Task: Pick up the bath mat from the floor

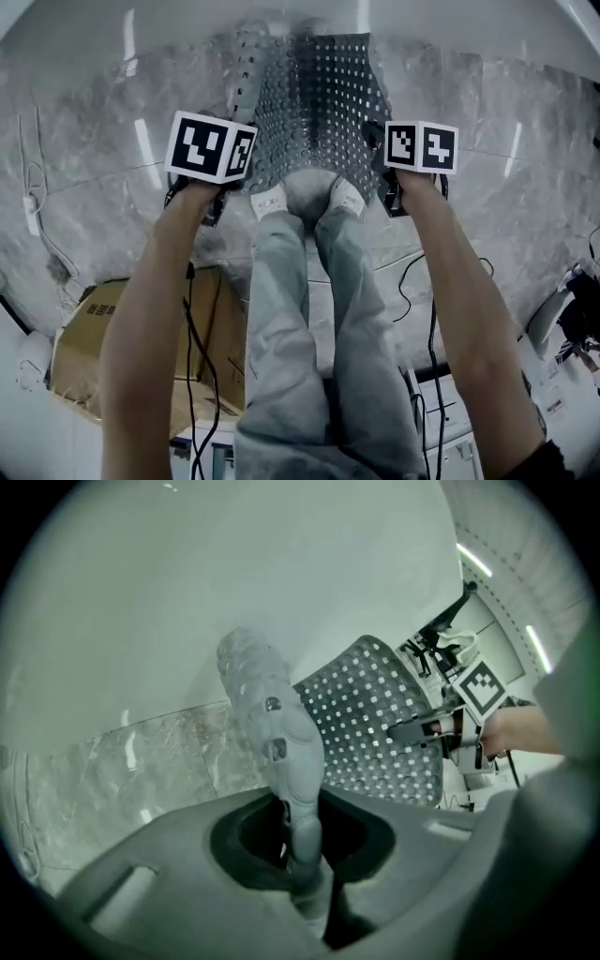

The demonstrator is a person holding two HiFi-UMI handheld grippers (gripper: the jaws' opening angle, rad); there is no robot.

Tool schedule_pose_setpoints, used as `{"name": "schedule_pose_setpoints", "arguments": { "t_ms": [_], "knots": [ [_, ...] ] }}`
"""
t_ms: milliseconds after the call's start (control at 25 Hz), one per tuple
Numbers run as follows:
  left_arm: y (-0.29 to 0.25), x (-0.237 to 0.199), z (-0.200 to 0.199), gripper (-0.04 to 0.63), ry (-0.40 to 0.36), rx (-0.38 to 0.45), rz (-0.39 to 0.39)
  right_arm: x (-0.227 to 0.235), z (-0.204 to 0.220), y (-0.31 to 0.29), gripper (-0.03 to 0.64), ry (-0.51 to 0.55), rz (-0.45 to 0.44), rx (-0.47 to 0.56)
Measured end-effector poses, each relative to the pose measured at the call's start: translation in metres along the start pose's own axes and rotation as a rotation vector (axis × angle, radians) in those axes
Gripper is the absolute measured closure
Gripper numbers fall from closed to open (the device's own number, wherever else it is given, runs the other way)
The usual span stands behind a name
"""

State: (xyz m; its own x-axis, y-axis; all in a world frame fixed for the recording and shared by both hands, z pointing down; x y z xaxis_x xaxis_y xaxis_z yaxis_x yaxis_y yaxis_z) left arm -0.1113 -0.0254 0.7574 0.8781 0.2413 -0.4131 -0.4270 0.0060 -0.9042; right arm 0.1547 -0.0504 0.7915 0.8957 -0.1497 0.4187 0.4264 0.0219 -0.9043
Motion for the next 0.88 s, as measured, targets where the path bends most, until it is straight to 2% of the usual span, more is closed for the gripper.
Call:
{"name": "schedule_pose_setpoints", "arguments": {
  "t_ms": [200,400,880],
  "knots": [
    [0.032,0.013,0.011,0.552,-0.068,0.002,-0.061,-0.026,0.009,0.026,0.595,-0.028,-0.031,0.032],
    [0.068,0.036,0.018,0.552,-0.129,0.042,-0.061,-0.045,0.017,0.060,0.595,-0.093,-0.064,0.090],
    [0.174,0.086,0.020,0.557,-0.148,0.185,-0.129,-0.104,0.029,0.163,0.595,-0.188,-0.128,0.271]
  ]
}}
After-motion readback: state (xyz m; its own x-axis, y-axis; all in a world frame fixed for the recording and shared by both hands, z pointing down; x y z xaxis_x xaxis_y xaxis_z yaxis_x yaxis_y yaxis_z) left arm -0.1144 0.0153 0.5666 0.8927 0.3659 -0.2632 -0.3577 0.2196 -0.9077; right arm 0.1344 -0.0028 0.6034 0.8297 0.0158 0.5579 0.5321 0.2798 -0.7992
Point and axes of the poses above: the fingertips, and each gripper's own axes: y backward along the fingers, x to its right, z out of its underside, the point moved 8 cm from there along y, backward along the fingers
